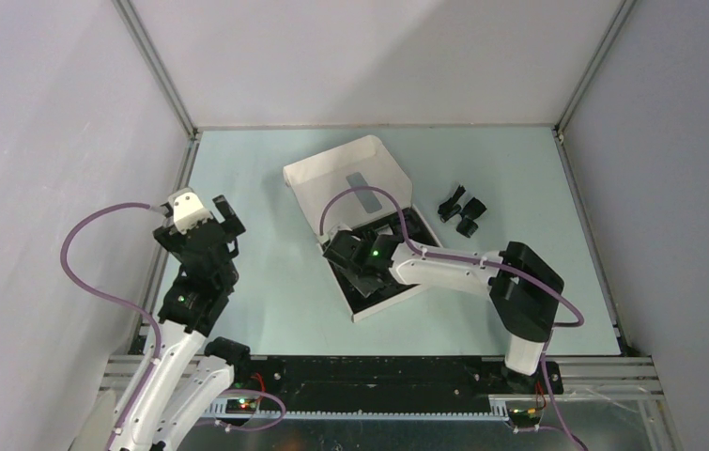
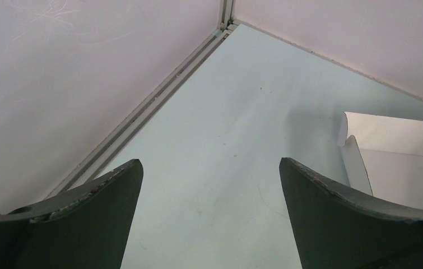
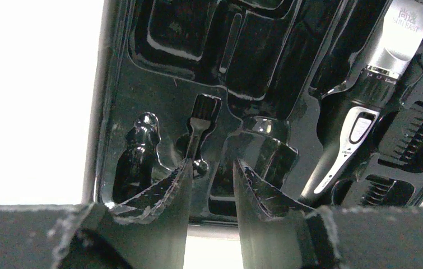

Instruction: Sort the hair-cutting tools

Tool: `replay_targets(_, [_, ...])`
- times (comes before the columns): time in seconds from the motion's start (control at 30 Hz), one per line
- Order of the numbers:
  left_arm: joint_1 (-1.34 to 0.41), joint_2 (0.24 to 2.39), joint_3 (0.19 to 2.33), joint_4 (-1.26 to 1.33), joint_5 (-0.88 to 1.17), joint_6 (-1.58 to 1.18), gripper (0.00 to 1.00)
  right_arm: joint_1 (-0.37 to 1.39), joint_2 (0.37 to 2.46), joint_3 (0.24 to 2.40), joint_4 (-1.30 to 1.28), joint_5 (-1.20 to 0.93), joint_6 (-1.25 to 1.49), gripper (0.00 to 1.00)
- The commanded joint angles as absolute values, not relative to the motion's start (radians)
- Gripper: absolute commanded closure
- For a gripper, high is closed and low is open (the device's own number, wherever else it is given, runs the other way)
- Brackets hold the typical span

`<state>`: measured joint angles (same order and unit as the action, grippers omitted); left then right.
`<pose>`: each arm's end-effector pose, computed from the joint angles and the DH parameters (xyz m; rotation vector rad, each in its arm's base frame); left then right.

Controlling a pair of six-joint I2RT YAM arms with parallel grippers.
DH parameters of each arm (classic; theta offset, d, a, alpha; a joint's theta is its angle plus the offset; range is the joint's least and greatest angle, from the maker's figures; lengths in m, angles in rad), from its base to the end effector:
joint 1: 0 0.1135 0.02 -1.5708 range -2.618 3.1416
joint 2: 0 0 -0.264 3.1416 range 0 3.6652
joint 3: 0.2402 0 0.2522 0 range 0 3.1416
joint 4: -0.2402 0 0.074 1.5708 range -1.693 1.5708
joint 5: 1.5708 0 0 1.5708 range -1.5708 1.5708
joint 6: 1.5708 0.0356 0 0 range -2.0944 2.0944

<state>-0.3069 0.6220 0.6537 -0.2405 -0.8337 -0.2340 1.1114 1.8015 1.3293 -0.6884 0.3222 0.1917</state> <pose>0.1454 -0.0184 0.3148 -0.5222 1.6413 0.3408 0.1736 0.3256 0.2137 -1.0851 2.3910 -0.0081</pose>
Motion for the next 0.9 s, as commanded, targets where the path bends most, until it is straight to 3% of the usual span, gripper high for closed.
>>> replay_targets(0.0, [-0.299,0.62,0.667,-0.213,-0.836,-0.217,0.01,1.128,1.75,1.306,-0.72,0.275,0.229,0.62])
replay_targets(0.33, [-0.299,0.621,0.667,-0.213,-0.836,-0.218,0.01,1.151,1.73,1.266,-0.731,0.252,0.252,0.62])
replay_targets(0.57, [-0.299,0.62,0.668,-0.213,-0.837,-0.218,0.01,1.132,1.609,1.266,-0.713,0.225,0.249,0.59])
replay_targets(0.87, [-0.3,0.62,0.667,-0.212,-0.833,-0.219,0.01,0.918,1.42,1.156,-0.713,0.241,0.271,0.49])
